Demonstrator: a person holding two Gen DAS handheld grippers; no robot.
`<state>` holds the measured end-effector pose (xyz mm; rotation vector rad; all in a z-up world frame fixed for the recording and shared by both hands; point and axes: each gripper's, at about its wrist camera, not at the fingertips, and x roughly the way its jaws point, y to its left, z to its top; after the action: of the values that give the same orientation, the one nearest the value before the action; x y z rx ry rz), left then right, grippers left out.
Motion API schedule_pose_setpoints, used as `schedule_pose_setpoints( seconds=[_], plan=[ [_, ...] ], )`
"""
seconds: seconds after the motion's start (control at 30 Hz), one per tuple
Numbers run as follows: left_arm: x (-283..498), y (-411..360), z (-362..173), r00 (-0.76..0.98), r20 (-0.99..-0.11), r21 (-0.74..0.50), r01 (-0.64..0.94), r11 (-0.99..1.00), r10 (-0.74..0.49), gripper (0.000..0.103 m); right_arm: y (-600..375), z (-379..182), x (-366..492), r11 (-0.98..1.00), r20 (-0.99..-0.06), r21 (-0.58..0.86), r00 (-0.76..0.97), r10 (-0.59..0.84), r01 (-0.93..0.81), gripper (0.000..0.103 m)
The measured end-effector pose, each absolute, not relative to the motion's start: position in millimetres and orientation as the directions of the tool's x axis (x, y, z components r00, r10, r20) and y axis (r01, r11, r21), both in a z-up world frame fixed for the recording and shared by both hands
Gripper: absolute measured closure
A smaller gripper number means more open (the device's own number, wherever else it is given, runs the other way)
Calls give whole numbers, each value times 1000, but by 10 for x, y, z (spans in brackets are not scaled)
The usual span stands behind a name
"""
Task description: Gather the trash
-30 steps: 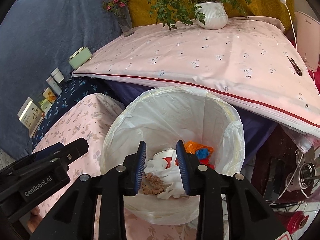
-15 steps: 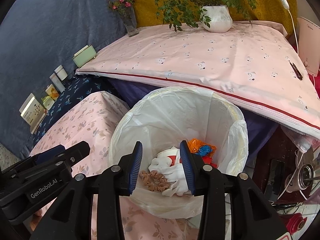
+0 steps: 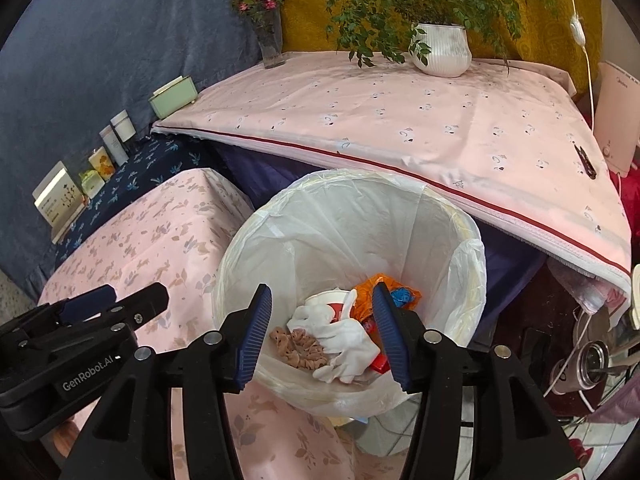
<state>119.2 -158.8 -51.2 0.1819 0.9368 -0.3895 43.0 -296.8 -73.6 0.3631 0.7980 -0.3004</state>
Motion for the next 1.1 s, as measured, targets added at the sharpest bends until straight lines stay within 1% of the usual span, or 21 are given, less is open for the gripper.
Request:
schedule_pose_setpoints(
  seconds=[0.13, 0.2, 0.3, 0.43, 0.5, 0.57, 0.67, 0.77, 0.87, 1.1],
  plan=[
    [1141, -1490, -550, 541, -809, 0, 388, 922, -228, 34, -2933, -743, 360, 902, -744, 180, 654, -137, 394, 42],
    [1118, -1444, -570, 549, -807, 11, 382, 924, -217, 33, -2912, -749, 323, 904, -747, 162, 648, -150, 395, 37],
    [1079, -1383, -601, 556, -806, 24, 371, 928, -202, 29, -2877, -755, 269, 909, -750, 133, 640, -169, 396, 33],
    [1029, -1300, -635, 571, -800, 38, 352, 935, -182, 24, -2804, -745, 216, 916, -750, 73, 628, -210, 394, 32],
    [1003, -1267, -648, 579, -797, 46, 345, 938, -174, 21, -2770, -740, 199, 919, -752, 43, 619, -228, 392, 27],
    [976, -1239, -656, 590, -790, 57, 338, 939, -165, 14, -2736, -738, 179, 921, -752, 23, 614, -240, 388, 25],
    [935, -1209, -671, 602, -784, 74, 332, 940, -151, 12, -2709, -756, 147, 924, -757, 13, 608, -240, 381, 19],
    [906, -1171, -695, 596, -788, 64, 329, 942, -155, 11, -2672, -798, 130, 926, -766, -3, 594, -246, 378, 18],
    [883, -1144, -733, 594, -791, 67, 324, 944, -147, 11, -2644, -838, 106, 928, -767, -12, 591, -248, 373, 13],
    [848, -1117, -836, 574, -806, 61, 323, 944, -145, 11, -2670, -898, 46, 916, -770, -20, 579, -270, 400, 13]
  ],
)
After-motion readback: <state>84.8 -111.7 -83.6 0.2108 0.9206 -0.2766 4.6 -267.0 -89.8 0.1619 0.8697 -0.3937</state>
